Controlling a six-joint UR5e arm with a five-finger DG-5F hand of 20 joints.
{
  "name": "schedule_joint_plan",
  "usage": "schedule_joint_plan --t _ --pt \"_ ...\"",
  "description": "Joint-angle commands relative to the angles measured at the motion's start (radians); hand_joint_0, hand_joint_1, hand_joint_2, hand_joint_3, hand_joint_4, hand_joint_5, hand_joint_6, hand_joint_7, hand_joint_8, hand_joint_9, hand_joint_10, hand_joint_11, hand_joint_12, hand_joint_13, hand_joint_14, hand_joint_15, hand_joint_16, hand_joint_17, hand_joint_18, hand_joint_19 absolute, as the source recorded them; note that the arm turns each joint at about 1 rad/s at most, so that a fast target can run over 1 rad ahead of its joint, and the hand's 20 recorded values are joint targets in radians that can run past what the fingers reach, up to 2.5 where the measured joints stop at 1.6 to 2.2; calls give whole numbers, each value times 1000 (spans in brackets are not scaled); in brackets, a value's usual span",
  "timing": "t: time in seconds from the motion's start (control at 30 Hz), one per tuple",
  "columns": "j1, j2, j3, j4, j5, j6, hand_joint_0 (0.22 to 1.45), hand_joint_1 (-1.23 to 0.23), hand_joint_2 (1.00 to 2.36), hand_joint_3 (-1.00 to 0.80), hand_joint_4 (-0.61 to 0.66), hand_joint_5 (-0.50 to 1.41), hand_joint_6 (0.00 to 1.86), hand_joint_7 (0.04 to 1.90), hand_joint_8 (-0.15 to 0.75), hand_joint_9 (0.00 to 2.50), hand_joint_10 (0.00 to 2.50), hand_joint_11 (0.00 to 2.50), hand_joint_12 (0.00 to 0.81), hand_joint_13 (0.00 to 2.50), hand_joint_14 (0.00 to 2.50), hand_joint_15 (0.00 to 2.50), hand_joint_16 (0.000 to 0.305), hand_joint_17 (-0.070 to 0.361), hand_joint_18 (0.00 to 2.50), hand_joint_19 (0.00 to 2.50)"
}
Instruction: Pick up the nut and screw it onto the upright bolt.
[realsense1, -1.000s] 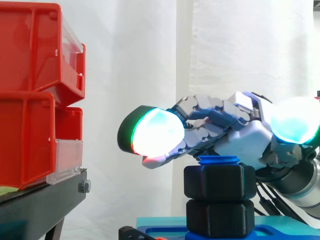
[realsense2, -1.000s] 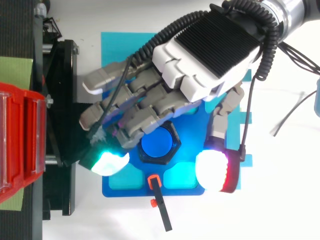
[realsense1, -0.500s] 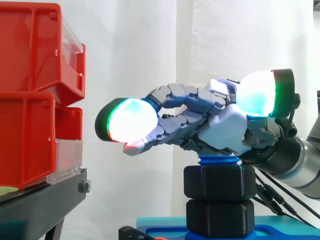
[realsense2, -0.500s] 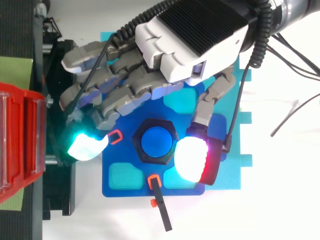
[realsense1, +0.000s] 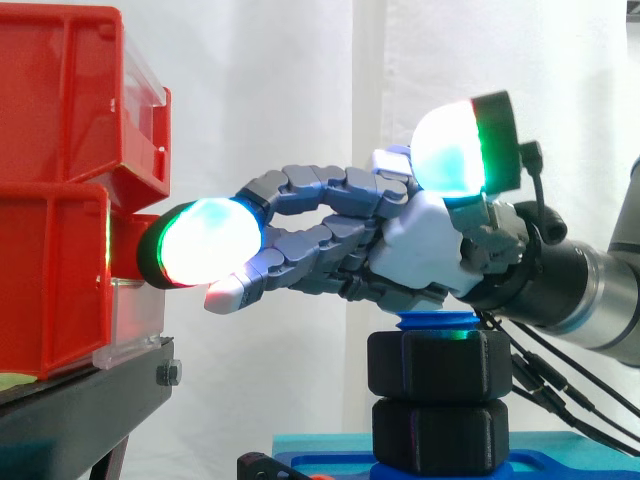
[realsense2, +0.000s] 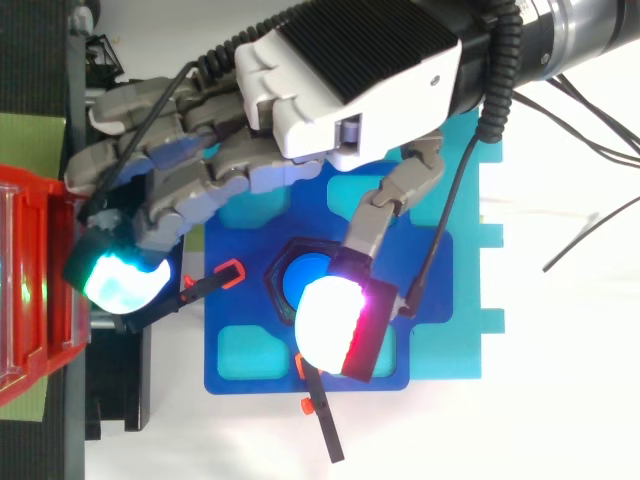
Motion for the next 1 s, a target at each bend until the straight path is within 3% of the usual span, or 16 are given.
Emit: schedule_joint_plan --t 0.0,0.13,0.17,0.3,0.7,0.97 --pt "3 1 49 -131 5 -24 401 -235 1000 -500 154 -213 501 590 227 292 0 0 307 110 0 0 35 79 0 0" --pt "5 8 65 -192 2 -69 402 -237 1000 -500 153 -213 501 591 228 300 0 0 307 119 0 0 35 78 0 0" --pt "6 19 62 -223 4 -109 402 -236 1000 -500 155 -213 501 594 228 298 0 0 307 120 0 0 35 78 0 0" --pt "9 36 54 -237 2 -152 404 -238 1000 -500 154 -213 501 592 229 301 0 0 306 122 0 0 35 78 0 0" --pt "-14 90 16 -247 -18 -163 405 -239 1000 -500 158 -212 501 598 235 320 0 0 303 136 0 0 34 77 0 0" --pt "-8 119 -30 -255 -6 -170 406 -243 1000 -500 166 -209 501 620 240 338 0 0 303 143 0 0 34 77 0 0"
